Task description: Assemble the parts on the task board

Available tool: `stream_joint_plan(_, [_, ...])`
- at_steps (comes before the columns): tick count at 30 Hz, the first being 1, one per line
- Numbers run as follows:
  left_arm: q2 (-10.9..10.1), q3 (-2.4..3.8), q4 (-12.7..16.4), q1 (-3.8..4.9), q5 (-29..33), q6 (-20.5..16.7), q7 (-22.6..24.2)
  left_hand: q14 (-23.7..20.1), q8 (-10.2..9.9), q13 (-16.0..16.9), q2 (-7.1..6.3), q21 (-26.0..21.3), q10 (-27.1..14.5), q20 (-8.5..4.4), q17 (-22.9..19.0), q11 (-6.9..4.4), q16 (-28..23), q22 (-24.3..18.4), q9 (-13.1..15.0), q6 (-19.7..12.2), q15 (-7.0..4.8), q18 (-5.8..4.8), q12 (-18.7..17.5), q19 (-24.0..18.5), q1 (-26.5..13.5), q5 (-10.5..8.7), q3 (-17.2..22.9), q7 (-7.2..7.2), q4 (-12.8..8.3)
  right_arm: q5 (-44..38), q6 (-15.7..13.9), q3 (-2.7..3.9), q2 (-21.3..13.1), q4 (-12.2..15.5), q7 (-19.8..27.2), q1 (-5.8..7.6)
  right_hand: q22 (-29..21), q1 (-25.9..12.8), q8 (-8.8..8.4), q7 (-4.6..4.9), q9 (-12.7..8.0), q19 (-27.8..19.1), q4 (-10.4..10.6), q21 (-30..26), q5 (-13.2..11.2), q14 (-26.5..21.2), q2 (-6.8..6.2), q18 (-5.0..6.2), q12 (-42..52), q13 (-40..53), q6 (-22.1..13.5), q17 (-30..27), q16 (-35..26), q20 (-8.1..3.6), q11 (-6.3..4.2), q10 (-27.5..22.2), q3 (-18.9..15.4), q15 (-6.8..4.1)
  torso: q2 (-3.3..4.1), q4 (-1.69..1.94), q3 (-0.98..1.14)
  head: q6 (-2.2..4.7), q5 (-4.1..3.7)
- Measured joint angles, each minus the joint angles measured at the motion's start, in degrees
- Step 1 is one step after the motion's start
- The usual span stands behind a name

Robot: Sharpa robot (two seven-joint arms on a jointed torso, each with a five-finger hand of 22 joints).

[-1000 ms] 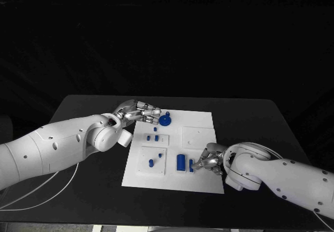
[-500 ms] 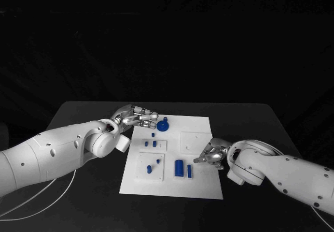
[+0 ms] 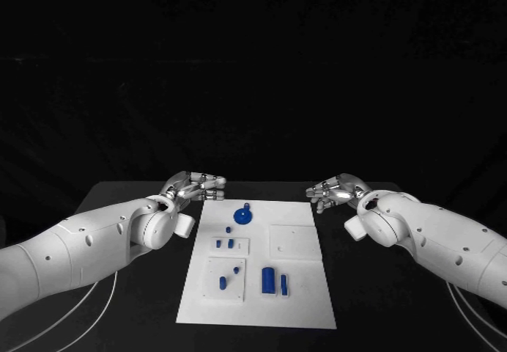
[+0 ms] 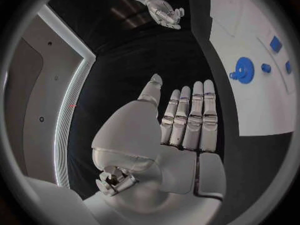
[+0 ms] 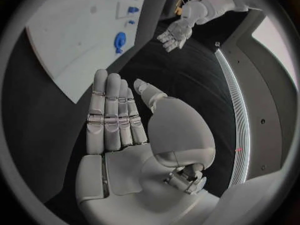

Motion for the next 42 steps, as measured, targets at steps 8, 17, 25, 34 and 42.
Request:
stream_joint_plan(8, [3.52,0.12,-6.99,0.00,4.06,-0.69,1.36,-9.78,-0.20,-0.15,0.00,-1.56,-10.06,3.81,-0.30,-0.65,0.00,-0.86,-0.36,-8.00,0.09,0.16,0.00,-6.09,0.00,0.00,0.34,-1.75,-0.92,10.53,0.27,1.35,5.14,-10.36,9.86,0.11,-38.95,-3.19,-0.31,0.55,-0.30,-15.12,0.58,-0.94,3.30,-6.65,0.60,2.49,-16.29,-24.50,-8.55,-35.60,-19.17,10.80,5.02,-3.77,1.00,7.01,-0.92,-0.83,0.59,2.16,0.27])
stream_joint_plan(17, [4.87,0.14,-8.75,-0.03,5.56,-0.81,1.82,-28.80,-1.52,-1.23,-0.85,-2.81,-27.65,1.96,-1.46,-2.87,-1.25,-2.13,-1.48,-25.17,-2.13,1.49,-1.20,-24.61,-8.60,-3.44,1.88,-3.71,0.04,14.10,0.75,1.41,6.12,-11.93,13.38,0.19,-50.06,-9.82,-1.45,-1.56,-1.41,-32.49,2.42,-1.75,-1.80,-14.56,2.36,1.48,-17.61,-25.68,-26.02,-38.14,-20.52,9.17,2.75,-12.92,-8.21,4.99,-1.30,-0.98,0.94,3.10,0.65])
stream_joint_plan(25, [2.92,1.00,-2.55,-1.64,5.55,-3.30,1.89,-55.79,-3.00,-2.77,-2.58,-4.81,-53.21,-4.15,-3.11,-6.50,-2.88,-4.18,-3.03,-49.50,-5.95,-2.27,-2.63,-51.29,-40.31,-8.36,4.14,-7.05,2.30,16.01,-1.87,-1.98,3.91,-5.83,13.90,0.36,-51.95,-47.48,-2.91,-5.49,-3.07,-60.69,5.05,-3.78,-10.53,-53.04,2.78,-3.20,-19.25,-27.32,-52.16,-39.84,-22.20,3.43,-1.20,-49.53,-17.58,1.14,-3.05,-0.14,1.08,2.29,-0.08])
stream_joint_plan(34, [-1.79,3.09,12.69,-5.30,5.83,-13.72,4.05,-63.47,-3.26,-3.13,-3.07,-5.11,-60.47,-5.97,-3.56,-7.51,-3.15,-4.73,-3.42,-56.37,-7.02,-3.14,-2.90,-58.76,-68.37,-9.66,4.61,-8.04,2.75,24.45,-11.97,-9.56,-1.13,9.69,19.08,1.39,-52.45,-65.59,-3.42,-6.51,-3.52,-68.76,5.82,-4.17,-12.95,-65.39,2.91,-4.80,-19.56,-27.76,-59.65,-40.30,-22.48,1.75,-2.37,-60.89,-20.09,0.06,-5.99,1.33,1.40,1.35,-0.92])
stream_joint_plan(42, [-4.88,4.42,23.50,-7.88,6.31,-24.93,6.73,-65.19,-3.26,-3.23,-3.19,-5.33,-62.11,-6.28,-3.65,-7.79,-3.15,-4.83,-3.51,-57.93,-7.29,-4.03,-3.11,-60.52,-75.28,-9.89,4.91,-8.18,2.77,34.38,-23.74,-15.20,-5.15,21.85,25.43,1.92,-52.58,-70.35,-3.42,-6.85,-3.62,-70.80,6.05,-4.41,-13.58,-68.55,2.94,-4.82,-19.56,-27.87,-61.53,-40.40,-22.72,1.35,-2.67,-63.83,-20.78,-0.26,-6.53,1.62,1.44,1.28,-0.98])
